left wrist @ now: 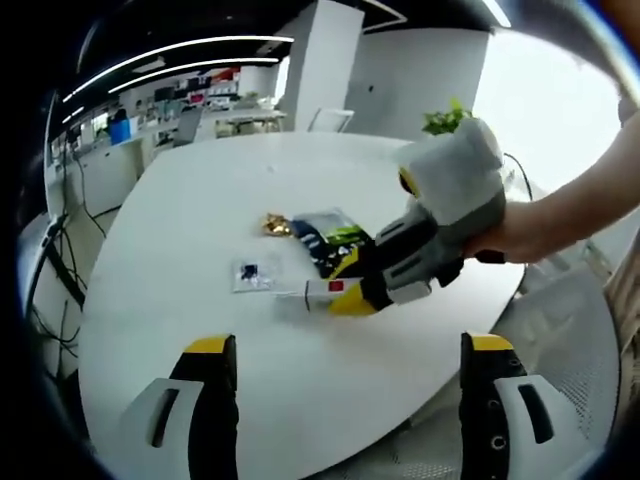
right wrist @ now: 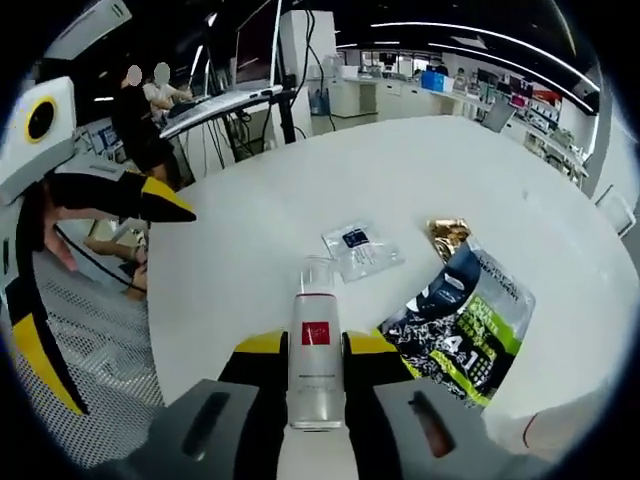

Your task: Arrange the skincare products in the storage area until every visible bottle or jar stands upright without overlapping.

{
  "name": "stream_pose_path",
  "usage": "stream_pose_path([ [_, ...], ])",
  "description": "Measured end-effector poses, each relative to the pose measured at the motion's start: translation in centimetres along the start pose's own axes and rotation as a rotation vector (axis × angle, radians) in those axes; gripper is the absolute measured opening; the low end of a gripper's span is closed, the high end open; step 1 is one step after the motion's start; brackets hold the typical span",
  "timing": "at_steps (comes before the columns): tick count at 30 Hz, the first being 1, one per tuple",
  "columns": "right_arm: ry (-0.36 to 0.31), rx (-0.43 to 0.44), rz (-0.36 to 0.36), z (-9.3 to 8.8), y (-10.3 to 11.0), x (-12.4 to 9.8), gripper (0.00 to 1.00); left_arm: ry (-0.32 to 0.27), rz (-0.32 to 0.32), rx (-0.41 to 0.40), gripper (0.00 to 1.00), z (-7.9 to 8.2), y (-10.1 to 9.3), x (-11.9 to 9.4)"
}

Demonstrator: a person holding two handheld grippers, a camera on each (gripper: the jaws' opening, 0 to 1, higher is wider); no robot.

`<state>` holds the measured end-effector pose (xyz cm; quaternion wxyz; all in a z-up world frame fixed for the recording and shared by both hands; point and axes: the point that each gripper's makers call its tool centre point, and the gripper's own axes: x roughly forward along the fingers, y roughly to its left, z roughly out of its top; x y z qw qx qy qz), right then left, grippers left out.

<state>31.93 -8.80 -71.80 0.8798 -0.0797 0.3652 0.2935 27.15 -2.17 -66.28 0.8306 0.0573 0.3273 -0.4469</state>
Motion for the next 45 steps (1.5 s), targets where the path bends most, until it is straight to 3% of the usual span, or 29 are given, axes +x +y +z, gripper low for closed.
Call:
stream_pose_path([
  [7,-0.066,0.153,-0.036,-0.6,-0.9,-2.3,0.20,-0.020,-0.025,-0.063,0.90,0.8,-0.3,0.0],
  [12,-0.150,0.247,-0.078,-0.4,-1.8,-4.9,0.20,-0.084,-0.079,-0.180,0.90,2.7,-1.4,0.2],
  [20,-0.268,0.340,-0.147,0.0,-2.9,-8.8,0.20,-0.137,-0.164,-0.240,0.90,6.4,-3.4,1.1],
  [25,-0.326,0.352,-0.177,0.8,-2.7,-11.2,0.20,-0.172,-0.218,-0.306,0.90,8.4,-4.7,1.5],
  [31,-0.394,0.345,-0.202,1.8,-1.7,-13.9,0.20,-0.173,-0.351,-0.412,0.90,10.3,-7.8,2.0],
  [38,-0.456,0.354,-0.231,2.6,-0.8,-16.3,0.20,-0.180,-0.410,-0.504,0.89,11.5,-9.7,2.8],
  [45,-0.497,0.342,-0.268,3.2,-0.6,-18.2,0.20,-0.147,-0.491,-0.579,0.88,11.7,-12.2,3.8],
])
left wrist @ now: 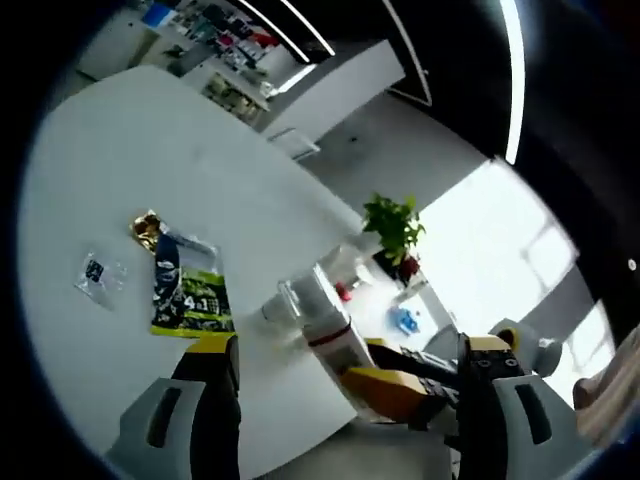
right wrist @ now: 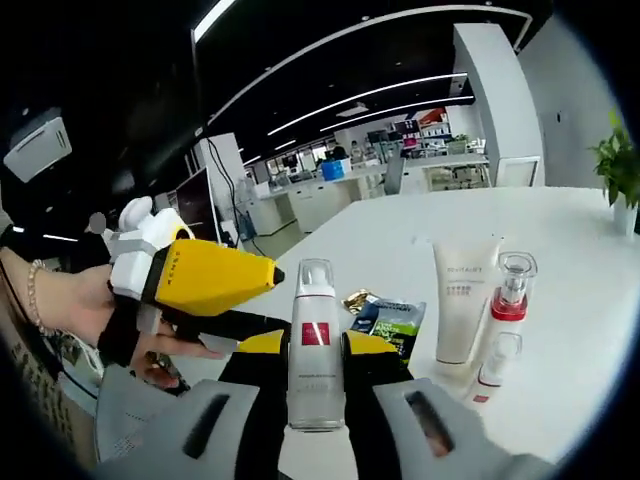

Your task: Arrange the skincare products in the storage area until every visible bottle or jar stands upright without overlapping.

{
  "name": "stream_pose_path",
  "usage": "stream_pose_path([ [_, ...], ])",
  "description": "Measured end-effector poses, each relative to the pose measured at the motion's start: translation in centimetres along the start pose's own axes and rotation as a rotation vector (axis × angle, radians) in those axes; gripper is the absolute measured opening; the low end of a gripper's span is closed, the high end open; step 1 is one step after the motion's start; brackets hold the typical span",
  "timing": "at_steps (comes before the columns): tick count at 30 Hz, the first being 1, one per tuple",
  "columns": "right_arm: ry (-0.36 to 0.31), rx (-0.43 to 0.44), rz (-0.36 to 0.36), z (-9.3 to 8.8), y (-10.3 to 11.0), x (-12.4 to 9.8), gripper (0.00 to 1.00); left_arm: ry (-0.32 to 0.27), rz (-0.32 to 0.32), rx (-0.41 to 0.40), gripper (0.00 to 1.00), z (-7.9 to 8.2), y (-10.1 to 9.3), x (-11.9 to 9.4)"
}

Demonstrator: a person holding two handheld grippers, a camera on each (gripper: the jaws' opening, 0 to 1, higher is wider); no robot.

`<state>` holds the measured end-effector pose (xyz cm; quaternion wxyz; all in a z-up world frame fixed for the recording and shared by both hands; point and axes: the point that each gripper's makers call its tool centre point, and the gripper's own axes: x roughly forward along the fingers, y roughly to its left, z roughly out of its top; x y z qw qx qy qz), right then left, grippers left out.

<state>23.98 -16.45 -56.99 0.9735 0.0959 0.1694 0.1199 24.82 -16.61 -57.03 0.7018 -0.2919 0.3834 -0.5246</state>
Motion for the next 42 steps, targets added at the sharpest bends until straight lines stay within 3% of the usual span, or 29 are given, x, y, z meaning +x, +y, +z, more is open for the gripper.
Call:
stream_pose_path([
  [3,-0.015,-0.002,-0.010,0.3,-0.2,-0.5,0.20,0.004,-0.039,-0.049,0.84,-0.4,-1.0,0.8],
  [10,-0.029,-0.004,-0.035,0.4,-0.6,-1.8,0.20,0.028,-0.104,-0.081,0.61,-1.1,-3.0,2.2],
  [13,-0.025,-0.020,-0.047,0.3,-0.8,-2.3,0.20,0.017,-0.110,-0.086,0.46,-0.9,-3.1,2.5],
  [20,-0.028,-0.045,-0.073,0.5,-1.4,-3.1,0.20,-0.001,-0.075,-0.056,0.25,-0.6,-2.7,2.6],
  [27,-0.021,-0.065,-0.084,0.5,-1.7,-3.5,0.20,0.016,-0.087,-0.045,0.20,-0.6,-3.5,3.0],
  [30,-0.022,-0.026,-0.077,0.3,-1.6,-3.8,0.21,0.038,-0.114,0.015,0.18,-0.6,-4.5,3.1],
  [35,-0.055,0.070,0.007,0.7,-0.8,-5.0,0.22,0.111,-0.176,0.126,0.17,-1.1,-5.9,2.8],
  [39,-0.078,0.197,0.149,1.4,-0.2,-5.8,0.25,0.172,-0.244,0.217,0.17,-1.4,-7.1,2.4],
  [42,-0.097,0.231,0.286,2.2,0.4,-6.6,0.24,0.214,-0.356,0.245,0.17,-1.4,-9.2,1.9],
])
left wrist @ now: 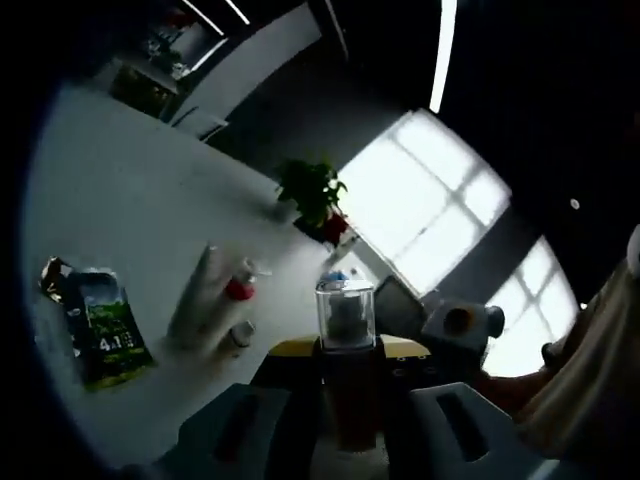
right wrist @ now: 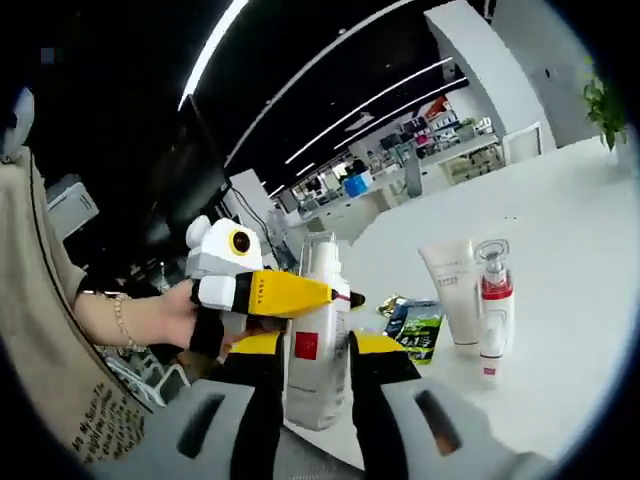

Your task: Arrange the skincare products in the storage area until every visible bottle or jar stands upright without overlapping.

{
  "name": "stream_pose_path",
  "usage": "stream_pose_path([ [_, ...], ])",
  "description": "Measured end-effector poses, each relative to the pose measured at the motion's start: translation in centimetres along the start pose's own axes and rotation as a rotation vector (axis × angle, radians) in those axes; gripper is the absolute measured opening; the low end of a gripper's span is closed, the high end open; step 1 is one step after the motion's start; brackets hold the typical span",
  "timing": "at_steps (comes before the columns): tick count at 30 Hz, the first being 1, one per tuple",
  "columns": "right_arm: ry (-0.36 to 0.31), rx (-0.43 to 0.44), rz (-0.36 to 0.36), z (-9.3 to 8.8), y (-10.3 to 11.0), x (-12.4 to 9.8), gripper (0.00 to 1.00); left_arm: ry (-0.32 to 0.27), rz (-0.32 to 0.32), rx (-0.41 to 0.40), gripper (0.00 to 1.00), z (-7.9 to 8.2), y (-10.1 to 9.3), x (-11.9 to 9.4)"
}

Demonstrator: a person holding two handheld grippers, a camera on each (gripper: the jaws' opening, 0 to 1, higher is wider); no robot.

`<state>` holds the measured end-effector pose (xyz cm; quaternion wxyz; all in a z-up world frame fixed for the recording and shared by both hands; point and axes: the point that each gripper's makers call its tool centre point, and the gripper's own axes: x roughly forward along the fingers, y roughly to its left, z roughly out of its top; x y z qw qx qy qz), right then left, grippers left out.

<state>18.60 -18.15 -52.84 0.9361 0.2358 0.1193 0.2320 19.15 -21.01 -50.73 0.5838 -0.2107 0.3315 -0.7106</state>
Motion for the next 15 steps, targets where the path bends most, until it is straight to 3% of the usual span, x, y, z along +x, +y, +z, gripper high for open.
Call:
stream_pose_path([
  [6,-0.025,0.054,0.234,1.7,2.5,-1.2,0.23,0.086,-0.156,0.130,0.17,0.4,-3.7,0.1],
  [8,-0.006,0.082,0.298,1.7,3.3,-1.6,0.22,0.126,-0.193,0.170,0.17,0.1,-4.7,0.0],
  [11,0.007,0.066,0.360,1.5,4.2,-1.9,0.21,0.169,-0.243,0.255,0.17,-0.4,-6.2,-0.1],
  [15,0.019,0.024,0.405,1.3,5.2,-2.1,0.19,0.197,-0.276,0.261,0.17,-0.7,-6.9,-0.2],
])
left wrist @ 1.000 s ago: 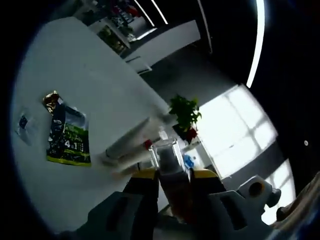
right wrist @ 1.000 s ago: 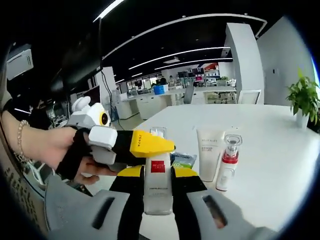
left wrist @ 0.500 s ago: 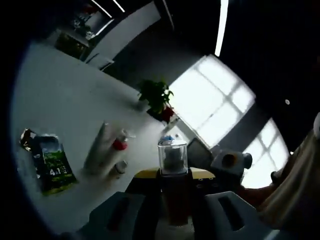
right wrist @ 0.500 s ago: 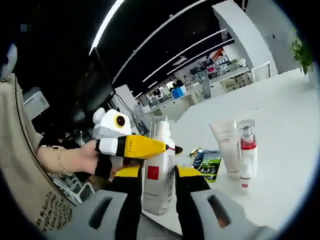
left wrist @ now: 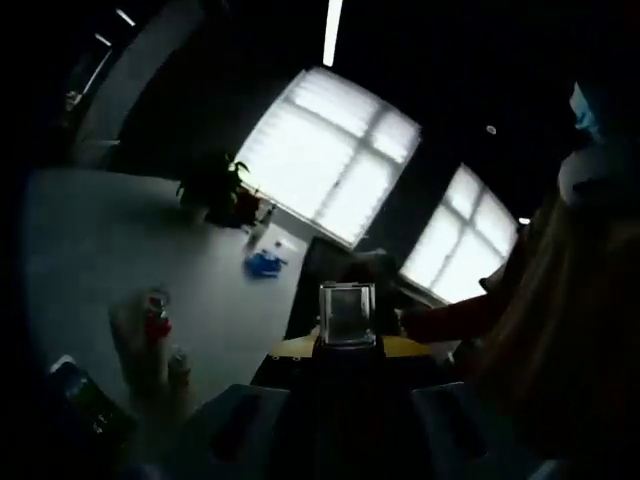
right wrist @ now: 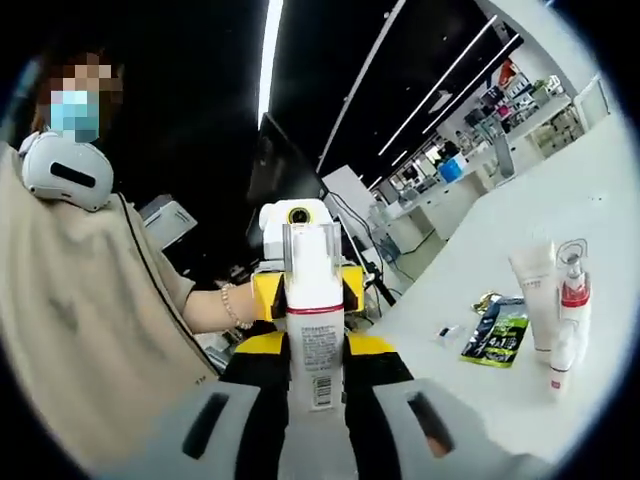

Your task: Arrange the skincare products in the storage area until every visible bottle or jar stands upright without overlapping.

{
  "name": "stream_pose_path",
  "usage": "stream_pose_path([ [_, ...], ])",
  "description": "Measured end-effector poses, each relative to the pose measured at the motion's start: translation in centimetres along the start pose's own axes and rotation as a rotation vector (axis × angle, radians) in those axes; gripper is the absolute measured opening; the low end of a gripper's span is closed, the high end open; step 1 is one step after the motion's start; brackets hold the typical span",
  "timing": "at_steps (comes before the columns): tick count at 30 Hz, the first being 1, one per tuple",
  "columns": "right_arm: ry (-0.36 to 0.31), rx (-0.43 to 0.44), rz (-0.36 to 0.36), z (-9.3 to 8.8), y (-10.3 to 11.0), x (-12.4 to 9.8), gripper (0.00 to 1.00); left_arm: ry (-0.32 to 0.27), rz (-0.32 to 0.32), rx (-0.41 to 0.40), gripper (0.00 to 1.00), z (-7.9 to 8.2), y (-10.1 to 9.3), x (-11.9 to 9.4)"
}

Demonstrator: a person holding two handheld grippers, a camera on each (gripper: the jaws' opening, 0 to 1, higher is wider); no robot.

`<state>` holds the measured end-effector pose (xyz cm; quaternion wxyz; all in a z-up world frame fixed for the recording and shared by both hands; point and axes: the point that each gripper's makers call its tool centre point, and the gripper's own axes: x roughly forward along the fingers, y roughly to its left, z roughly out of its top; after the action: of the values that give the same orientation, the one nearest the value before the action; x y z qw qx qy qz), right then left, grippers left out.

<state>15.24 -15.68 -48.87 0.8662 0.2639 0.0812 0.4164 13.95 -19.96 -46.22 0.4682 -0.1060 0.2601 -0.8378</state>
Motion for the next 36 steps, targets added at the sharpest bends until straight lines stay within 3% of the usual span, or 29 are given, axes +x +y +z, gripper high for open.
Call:
stream_pose_path([
  [3,0.017,-0.018,-0.010,-0.2,-0.2,0.0,0.19,0.023,0.009,0.008,0.18,-0.3,0.3,0.0],
  [8,0.074,-0.094,-0.074,-0.7,-1.6,-0.3,0.19,0.098,0.085,0.064,0.18,-1.0,1.7,0.0],
  [12,0.146,-0.177,-0.134,-1.3,-3.2,-0.5,0.19,0.192,0.171,0.149,0.18,-1.6,3.1,0.0],
  [16,0.184,-0.238,-0.176,-1.5,-4.8,-0.5,0.19,0.245,0.267,0.239,0.19,-1.9,4.5,0.0],
  [24,0.301,-0.454,-0.222,-3.0,-7.6,0.0,0.19,0.360,0.393,0.343,0.19,-3.4,6.9,-0.6],
  [31,0.384,-0.534,-0.254,-4.6,-9.7,0.1,0.19,0.430,0.493,0.381,0.19,-4.9,8.7,-0.7],
  [36,0.415,-0.536,-0.268,-5.2,-10.6,0.0,0.20,0.453,0.520,0.402,0.19,-5.4,9.6,-0.6],
])
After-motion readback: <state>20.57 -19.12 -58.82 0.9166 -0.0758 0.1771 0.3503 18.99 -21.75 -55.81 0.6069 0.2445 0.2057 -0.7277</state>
